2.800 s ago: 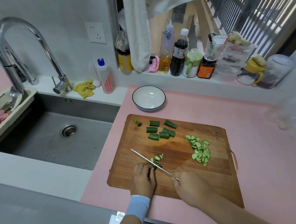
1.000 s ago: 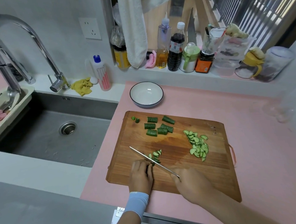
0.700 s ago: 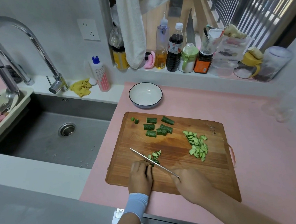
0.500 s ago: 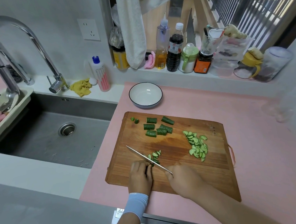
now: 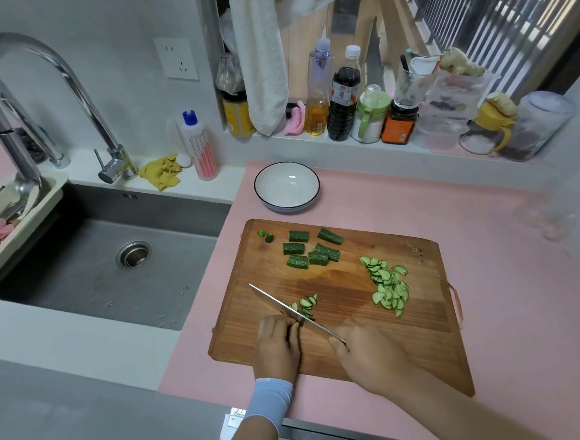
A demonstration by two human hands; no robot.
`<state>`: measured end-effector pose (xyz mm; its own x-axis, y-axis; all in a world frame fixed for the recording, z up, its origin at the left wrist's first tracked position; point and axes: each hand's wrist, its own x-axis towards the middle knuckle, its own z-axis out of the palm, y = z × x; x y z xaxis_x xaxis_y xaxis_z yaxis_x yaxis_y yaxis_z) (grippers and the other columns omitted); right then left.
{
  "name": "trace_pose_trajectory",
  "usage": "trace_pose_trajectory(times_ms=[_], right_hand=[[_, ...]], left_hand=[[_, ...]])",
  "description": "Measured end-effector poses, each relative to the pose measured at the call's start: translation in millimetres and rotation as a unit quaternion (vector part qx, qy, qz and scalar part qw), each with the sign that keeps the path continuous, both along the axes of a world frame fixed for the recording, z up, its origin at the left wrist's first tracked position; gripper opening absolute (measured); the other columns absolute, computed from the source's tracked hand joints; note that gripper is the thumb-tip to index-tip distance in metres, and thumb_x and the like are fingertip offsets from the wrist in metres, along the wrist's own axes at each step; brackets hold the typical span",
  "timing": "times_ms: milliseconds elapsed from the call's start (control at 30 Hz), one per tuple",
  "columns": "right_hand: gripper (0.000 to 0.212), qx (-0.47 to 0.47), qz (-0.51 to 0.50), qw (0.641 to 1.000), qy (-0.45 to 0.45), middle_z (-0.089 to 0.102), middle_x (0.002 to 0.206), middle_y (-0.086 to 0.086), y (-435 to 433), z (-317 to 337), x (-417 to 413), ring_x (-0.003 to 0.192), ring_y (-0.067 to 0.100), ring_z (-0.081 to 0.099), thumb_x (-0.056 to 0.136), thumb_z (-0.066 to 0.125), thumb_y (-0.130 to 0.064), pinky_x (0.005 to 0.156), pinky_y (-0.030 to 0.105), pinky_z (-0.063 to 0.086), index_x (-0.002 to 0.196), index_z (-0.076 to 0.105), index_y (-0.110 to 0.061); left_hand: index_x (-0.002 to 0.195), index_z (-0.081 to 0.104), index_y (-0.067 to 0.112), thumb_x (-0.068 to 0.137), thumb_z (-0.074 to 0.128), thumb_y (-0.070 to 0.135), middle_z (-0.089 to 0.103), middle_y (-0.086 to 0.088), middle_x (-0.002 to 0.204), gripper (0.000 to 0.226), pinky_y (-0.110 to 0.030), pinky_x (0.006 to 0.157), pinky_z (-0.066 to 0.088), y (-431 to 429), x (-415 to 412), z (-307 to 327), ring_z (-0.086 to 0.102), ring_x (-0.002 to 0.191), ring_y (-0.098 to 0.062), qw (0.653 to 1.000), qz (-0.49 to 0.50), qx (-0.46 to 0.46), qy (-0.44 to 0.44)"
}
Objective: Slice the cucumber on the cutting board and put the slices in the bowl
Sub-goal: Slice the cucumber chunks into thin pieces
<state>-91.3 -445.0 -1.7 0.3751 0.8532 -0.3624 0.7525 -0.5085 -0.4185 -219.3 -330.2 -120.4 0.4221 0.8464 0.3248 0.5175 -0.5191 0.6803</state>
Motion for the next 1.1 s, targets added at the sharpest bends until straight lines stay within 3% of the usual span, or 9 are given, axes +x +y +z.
trace_pose_trajectory(times_ms=[133, 333, 500, 667, 767, 867, 1100], right_hand=[[0.028, -0.012, 0.001, 1.000, -0.001, 0.051, 0.070, -0.008, -11, 5, 5, 0.073, 0.019, 0.054, 0.103, 0.040, -0.037, 0.062, 0.035, 0.038, 0.083, 0.055, -0.026], [0.031, -0.026, -0.003, 1.000, -0.009, 0.060, 0.071, -0.004, -15, 4, 8, 0.070, 0.020, 0.059, 0.103, 0.040, -0.036, 0.057, 0.035, 0.037, 0.083, 0.059, -0.022], [0.037, -0.032, -0.005, 0.999, -0.001, 0.051, 0.063, -0.008, -11, 3, 8, 0.059, 0.013, 0.048, 0.103, 0.041, -0.036, 0.047, 0.022, 0.026, 0.068, 0.044, -0.026], [0.039, -0.036, 0.001, 0.999, -0.003, 0.047, 0.063, -0.009, -5, 3, 5, 0.066, 0.018, 0.050, 0.103, 0.041, -0.037, 0.050, 0.023, 0.028, 0.066, 0.039, -0.027], [0.039, -0.045, 0.003, 0.999, -0.005, 0.051, 0.068, -0.008, 2, 4, 1, 0.071, 0.020, 0.053, 0.103, 0.040, -0.038, 0.056, 0.034, 0.032, 0.066, 0.039, -0.027], [0.039, -0.045, -0.009, 0.999, 0.005, 0.053, 0.069, -0.006, 12, 2, -2, 0.076, 0.023, 0.058, 0.103, 0.041, -0.036, 0.064, 0.031, 0.033, 0.066, 0.040, -0.026], [0.036, -0.031, -0.021, 0.999, 0.011, 0.067, 0.082, 0.003, 26, -1, 1, 0.083, 0.028, 0.062, 0.100, 0.044, -0.040, 0.064, 0.032, 0.038, 0.068, 0.046, -0.022]], left_hand=[[0.076, 0.067, 0.012, 0.078, 0.079, 0.003, 0.058, 0.002, 0.082, 0.015, -0.012, 0.083, 0.037, 1, 0, 0, 0.052, 0.085, -0.014, 1.000, -0.002, -0.006, -0.001], [0.079, 0.068, 0.013, 0.081, 0.077, 0.004, 0.058, 0.004, 0.084, 0.012, -0.006, 0.086, 0.032, 0, -1, 0, 0.050, 0.086, -0.011, 1.000, -0.005, -0.014, -0.002], [0.079, 0.069, 0.013, 0.081, 0.076, 0.004, 0.058, 0.005, 0.085, 0.012, -0.007, 0.086, 0.033, 0, -1, 0, 0.051, 0.087, -0.010, 1.000, -0.003, -0.019, -0.009], [0.079, 0.069, 0.012, 0.081, 0.076, 0.004, 0.059, 0.004, 0.083, 0.012, -0.010, 0.084, 0.037, 1, -2, 0, 0.051, 0.086, -0.009, 1.000, -0.001, -0.018, -0.013], [0.078, 0.069, 0.012, 0.081, 0.076, 0.004, 0.059, 0.003, 0.083, 0.012, -0.007, 0.085, 0.034, 1, -1, 1, 0.049, 0.085, -0.008, 1.000, -0.002, -0.017, -0.016], [0.078, 0.069, 0.012, 0.080, 0.077, 0.003, 0.060, 0.003, 0.082, 0.011, -0.005, 0.086, 0.033, 0, -1, 1, 0.049, 0.085, -0.007, 1.000, -0.001, -0.015, -0.017], [0.083, 0.068, 0.012, 0.077, 0.079, 0.007, 0.060, 0.004, 0.086, 0.014, -0.015, 0.086, 0.039, 2, -3, 0, 0.051, 0.091, -0.011, 1.000, -0.023, -0.004, -0.005]])
